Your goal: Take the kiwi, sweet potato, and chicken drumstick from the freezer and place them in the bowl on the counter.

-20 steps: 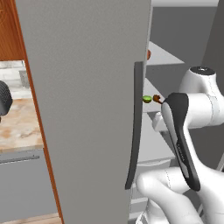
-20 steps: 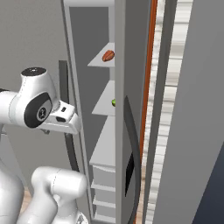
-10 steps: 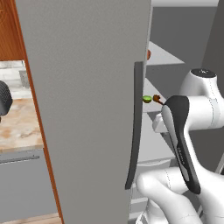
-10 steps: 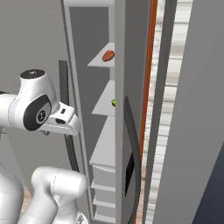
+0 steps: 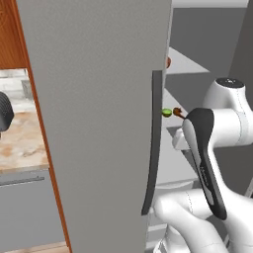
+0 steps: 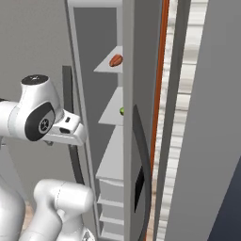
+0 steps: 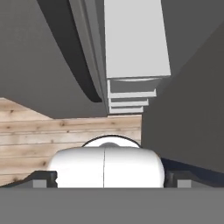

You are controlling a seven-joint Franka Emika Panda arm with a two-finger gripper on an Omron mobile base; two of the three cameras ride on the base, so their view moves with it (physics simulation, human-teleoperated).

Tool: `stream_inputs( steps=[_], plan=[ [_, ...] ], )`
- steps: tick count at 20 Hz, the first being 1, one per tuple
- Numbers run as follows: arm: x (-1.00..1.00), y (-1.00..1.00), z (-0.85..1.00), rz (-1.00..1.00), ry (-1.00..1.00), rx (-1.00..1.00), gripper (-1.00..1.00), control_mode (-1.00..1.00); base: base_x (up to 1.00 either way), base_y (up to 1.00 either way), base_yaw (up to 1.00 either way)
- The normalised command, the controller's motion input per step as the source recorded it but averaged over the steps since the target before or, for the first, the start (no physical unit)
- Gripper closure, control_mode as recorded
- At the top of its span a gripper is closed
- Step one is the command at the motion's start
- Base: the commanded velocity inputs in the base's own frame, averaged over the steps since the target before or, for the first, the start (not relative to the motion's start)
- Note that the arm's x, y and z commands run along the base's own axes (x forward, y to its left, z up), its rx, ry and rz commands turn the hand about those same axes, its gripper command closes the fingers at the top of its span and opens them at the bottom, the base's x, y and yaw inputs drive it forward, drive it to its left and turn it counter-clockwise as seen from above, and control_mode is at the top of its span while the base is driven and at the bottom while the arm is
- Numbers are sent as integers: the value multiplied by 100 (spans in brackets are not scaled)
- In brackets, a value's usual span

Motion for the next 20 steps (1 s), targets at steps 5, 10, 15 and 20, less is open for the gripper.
stream_inputs(
  steps=[5,10,15,20],
  plan=[
    [0,0,0,0,0,0,-100,100,59,0,0],
    [0,0,0,0,0,0,-100,100,59,0,0],
    [0,0,0,0,0,0,-100,100,24,-34,0],
    [0,0,0,0,0,0,-100,100,1,-76,-2]
  ],
)
